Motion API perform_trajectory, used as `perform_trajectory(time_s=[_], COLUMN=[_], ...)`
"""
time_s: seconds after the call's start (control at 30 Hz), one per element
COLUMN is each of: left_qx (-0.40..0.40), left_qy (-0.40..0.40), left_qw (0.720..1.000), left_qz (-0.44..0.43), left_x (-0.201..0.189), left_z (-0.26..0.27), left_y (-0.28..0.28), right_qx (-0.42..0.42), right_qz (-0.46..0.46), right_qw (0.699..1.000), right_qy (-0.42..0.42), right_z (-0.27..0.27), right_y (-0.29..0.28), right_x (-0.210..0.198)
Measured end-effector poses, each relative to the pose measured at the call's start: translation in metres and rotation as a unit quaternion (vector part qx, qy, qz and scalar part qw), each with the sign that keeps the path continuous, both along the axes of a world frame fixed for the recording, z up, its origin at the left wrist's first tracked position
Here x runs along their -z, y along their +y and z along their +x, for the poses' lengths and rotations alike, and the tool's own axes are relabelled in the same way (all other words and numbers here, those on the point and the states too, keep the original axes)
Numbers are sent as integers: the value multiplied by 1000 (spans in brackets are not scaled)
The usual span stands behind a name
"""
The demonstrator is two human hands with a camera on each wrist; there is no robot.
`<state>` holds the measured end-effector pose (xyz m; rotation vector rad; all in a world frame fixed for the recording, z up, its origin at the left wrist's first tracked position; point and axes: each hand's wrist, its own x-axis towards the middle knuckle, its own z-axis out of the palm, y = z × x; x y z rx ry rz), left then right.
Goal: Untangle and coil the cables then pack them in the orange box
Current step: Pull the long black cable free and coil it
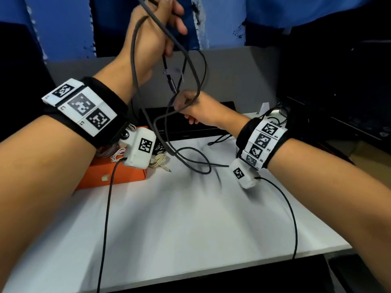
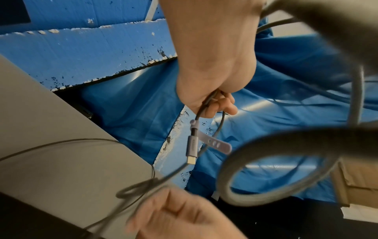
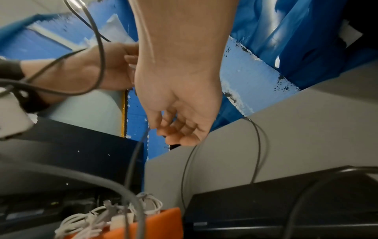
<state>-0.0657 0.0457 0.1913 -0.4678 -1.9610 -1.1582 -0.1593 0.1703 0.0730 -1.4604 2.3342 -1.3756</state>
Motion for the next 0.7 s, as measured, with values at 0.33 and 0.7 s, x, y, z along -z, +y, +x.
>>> perform_trajectory(time_s=[0.33, 0.7], left_qx=[17, -143], left_qy=[-18, -8], left_qw=[1000, 980], left_qz=[5, 137], left_x=[-4, -11], left_z=[5, 25], left_y=[-2, -58], right_qx=[-188, 201], right_qz=[-54, -188], right_qw=[896, 938], right_qy=[-398, -212], right_z=[20, -96], right_y=[5, 97], right_x=[28, -17])
